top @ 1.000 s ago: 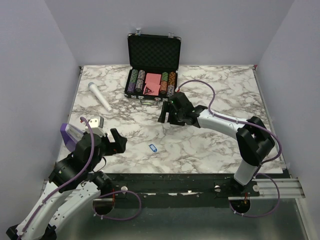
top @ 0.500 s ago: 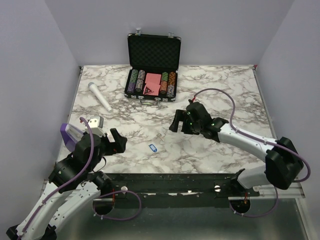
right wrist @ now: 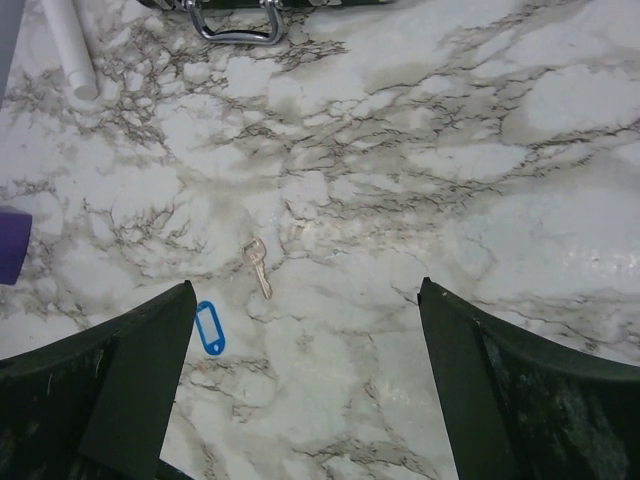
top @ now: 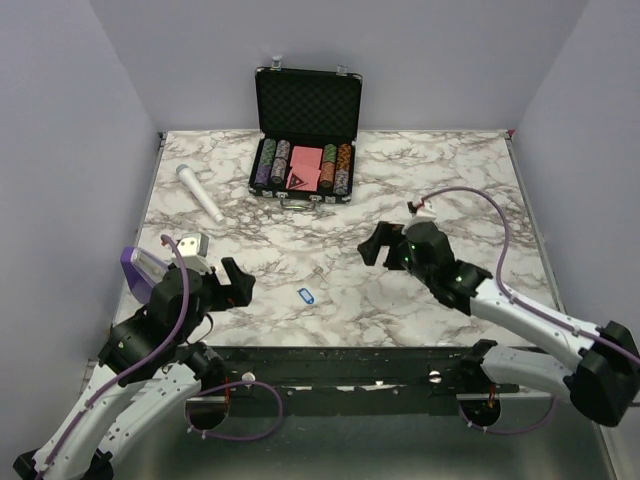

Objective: Remove the keys from the keyring

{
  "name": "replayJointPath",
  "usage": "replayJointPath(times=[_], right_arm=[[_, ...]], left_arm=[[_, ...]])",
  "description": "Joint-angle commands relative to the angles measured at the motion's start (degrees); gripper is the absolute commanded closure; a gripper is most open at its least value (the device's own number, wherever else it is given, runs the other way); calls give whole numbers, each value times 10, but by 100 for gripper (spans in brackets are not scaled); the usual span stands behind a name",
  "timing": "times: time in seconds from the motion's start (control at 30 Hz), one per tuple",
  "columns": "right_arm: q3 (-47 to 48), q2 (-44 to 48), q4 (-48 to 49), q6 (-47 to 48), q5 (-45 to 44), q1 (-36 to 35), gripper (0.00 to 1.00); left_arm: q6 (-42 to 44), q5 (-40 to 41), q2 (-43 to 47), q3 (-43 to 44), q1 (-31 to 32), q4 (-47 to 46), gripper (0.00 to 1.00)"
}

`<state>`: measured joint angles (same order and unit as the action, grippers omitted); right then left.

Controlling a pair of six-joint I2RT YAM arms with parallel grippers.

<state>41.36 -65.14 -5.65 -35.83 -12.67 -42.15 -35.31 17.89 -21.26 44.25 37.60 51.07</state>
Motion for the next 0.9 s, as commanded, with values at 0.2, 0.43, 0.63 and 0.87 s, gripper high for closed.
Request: replayJointPath(times=[0.2, 0.43, 0.63, 0.87], right_arm=[[-242, 217, 201, -5, -95, 1, 0], [-293, 271, 230, -7, -76, 2, 0], [-287, 253, 230, -5, -59, 1, 0], [-291, 247, 234, -15, -65, 1, 0]], left_arm=[[15, -29, -6, -6, -2, -15, 1], [15, -28, -4, -7, -2, -17, 1], [14, -27, -1, -7, -3, -14, 1], [16, -29, 2, -8, -2, -18, 1]])
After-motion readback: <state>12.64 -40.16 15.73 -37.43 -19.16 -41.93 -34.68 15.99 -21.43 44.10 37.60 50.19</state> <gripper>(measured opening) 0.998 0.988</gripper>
